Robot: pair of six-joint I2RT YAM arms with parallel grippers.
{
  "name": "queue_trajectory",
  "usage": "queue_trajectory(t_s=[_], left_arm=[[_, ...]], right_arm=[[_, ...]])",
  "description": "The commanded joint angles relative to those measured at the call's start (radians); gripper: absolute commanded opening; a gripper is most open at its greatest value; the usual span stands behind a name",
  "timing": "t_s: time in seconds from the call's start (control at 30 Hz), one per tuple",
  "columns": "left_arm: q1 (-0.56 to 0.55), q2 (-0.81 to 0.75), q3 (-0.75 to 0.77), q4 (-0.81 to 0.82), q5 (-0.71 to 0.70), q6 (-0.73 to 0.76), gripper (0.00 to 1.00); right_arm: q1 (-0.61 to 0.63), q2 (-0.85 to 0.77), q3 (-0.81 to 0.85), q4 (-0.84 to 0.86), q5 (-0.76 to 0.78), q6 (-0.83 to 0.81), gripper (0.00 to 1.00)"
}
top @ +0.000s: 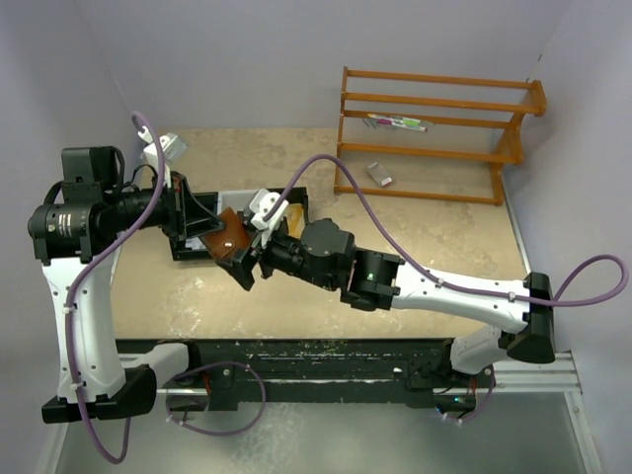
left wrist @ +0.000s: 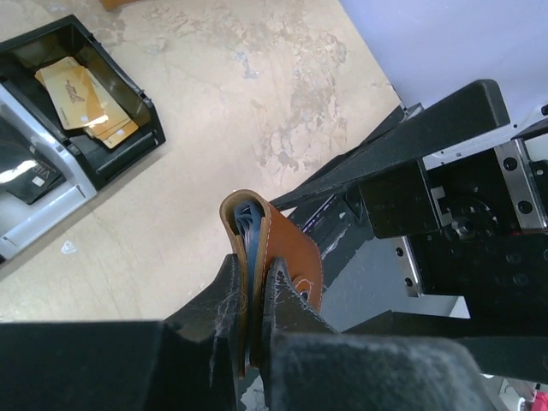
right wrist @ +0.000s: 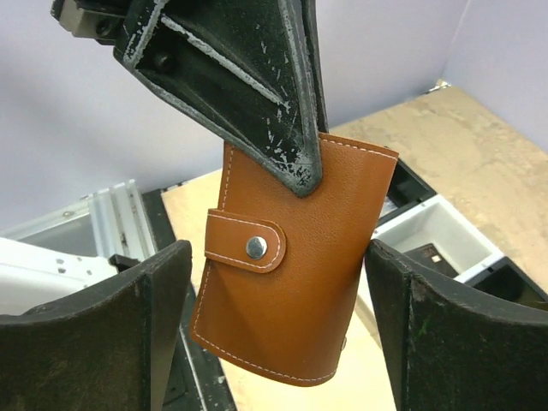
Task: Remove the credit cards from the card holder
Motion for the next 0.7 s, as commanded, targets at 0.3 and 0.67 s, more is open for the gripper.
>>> queue_trajectory(t_s=[0.3, 0.67], left_arm=[[0.000, 0.000, 0.164, -0.055, 0.174, 0.105, 0.00], [-0.001, -0.084, 0.103, 0.105, 0.259, 0.029, 0.00]], right_arm=[[-0.291, -0.166, -0.257, 0.417, -0.774, 0.597, 0.92], [-0.293, -0.121, -0.249, 0.659, -0.894, 0.748, 0.86]])
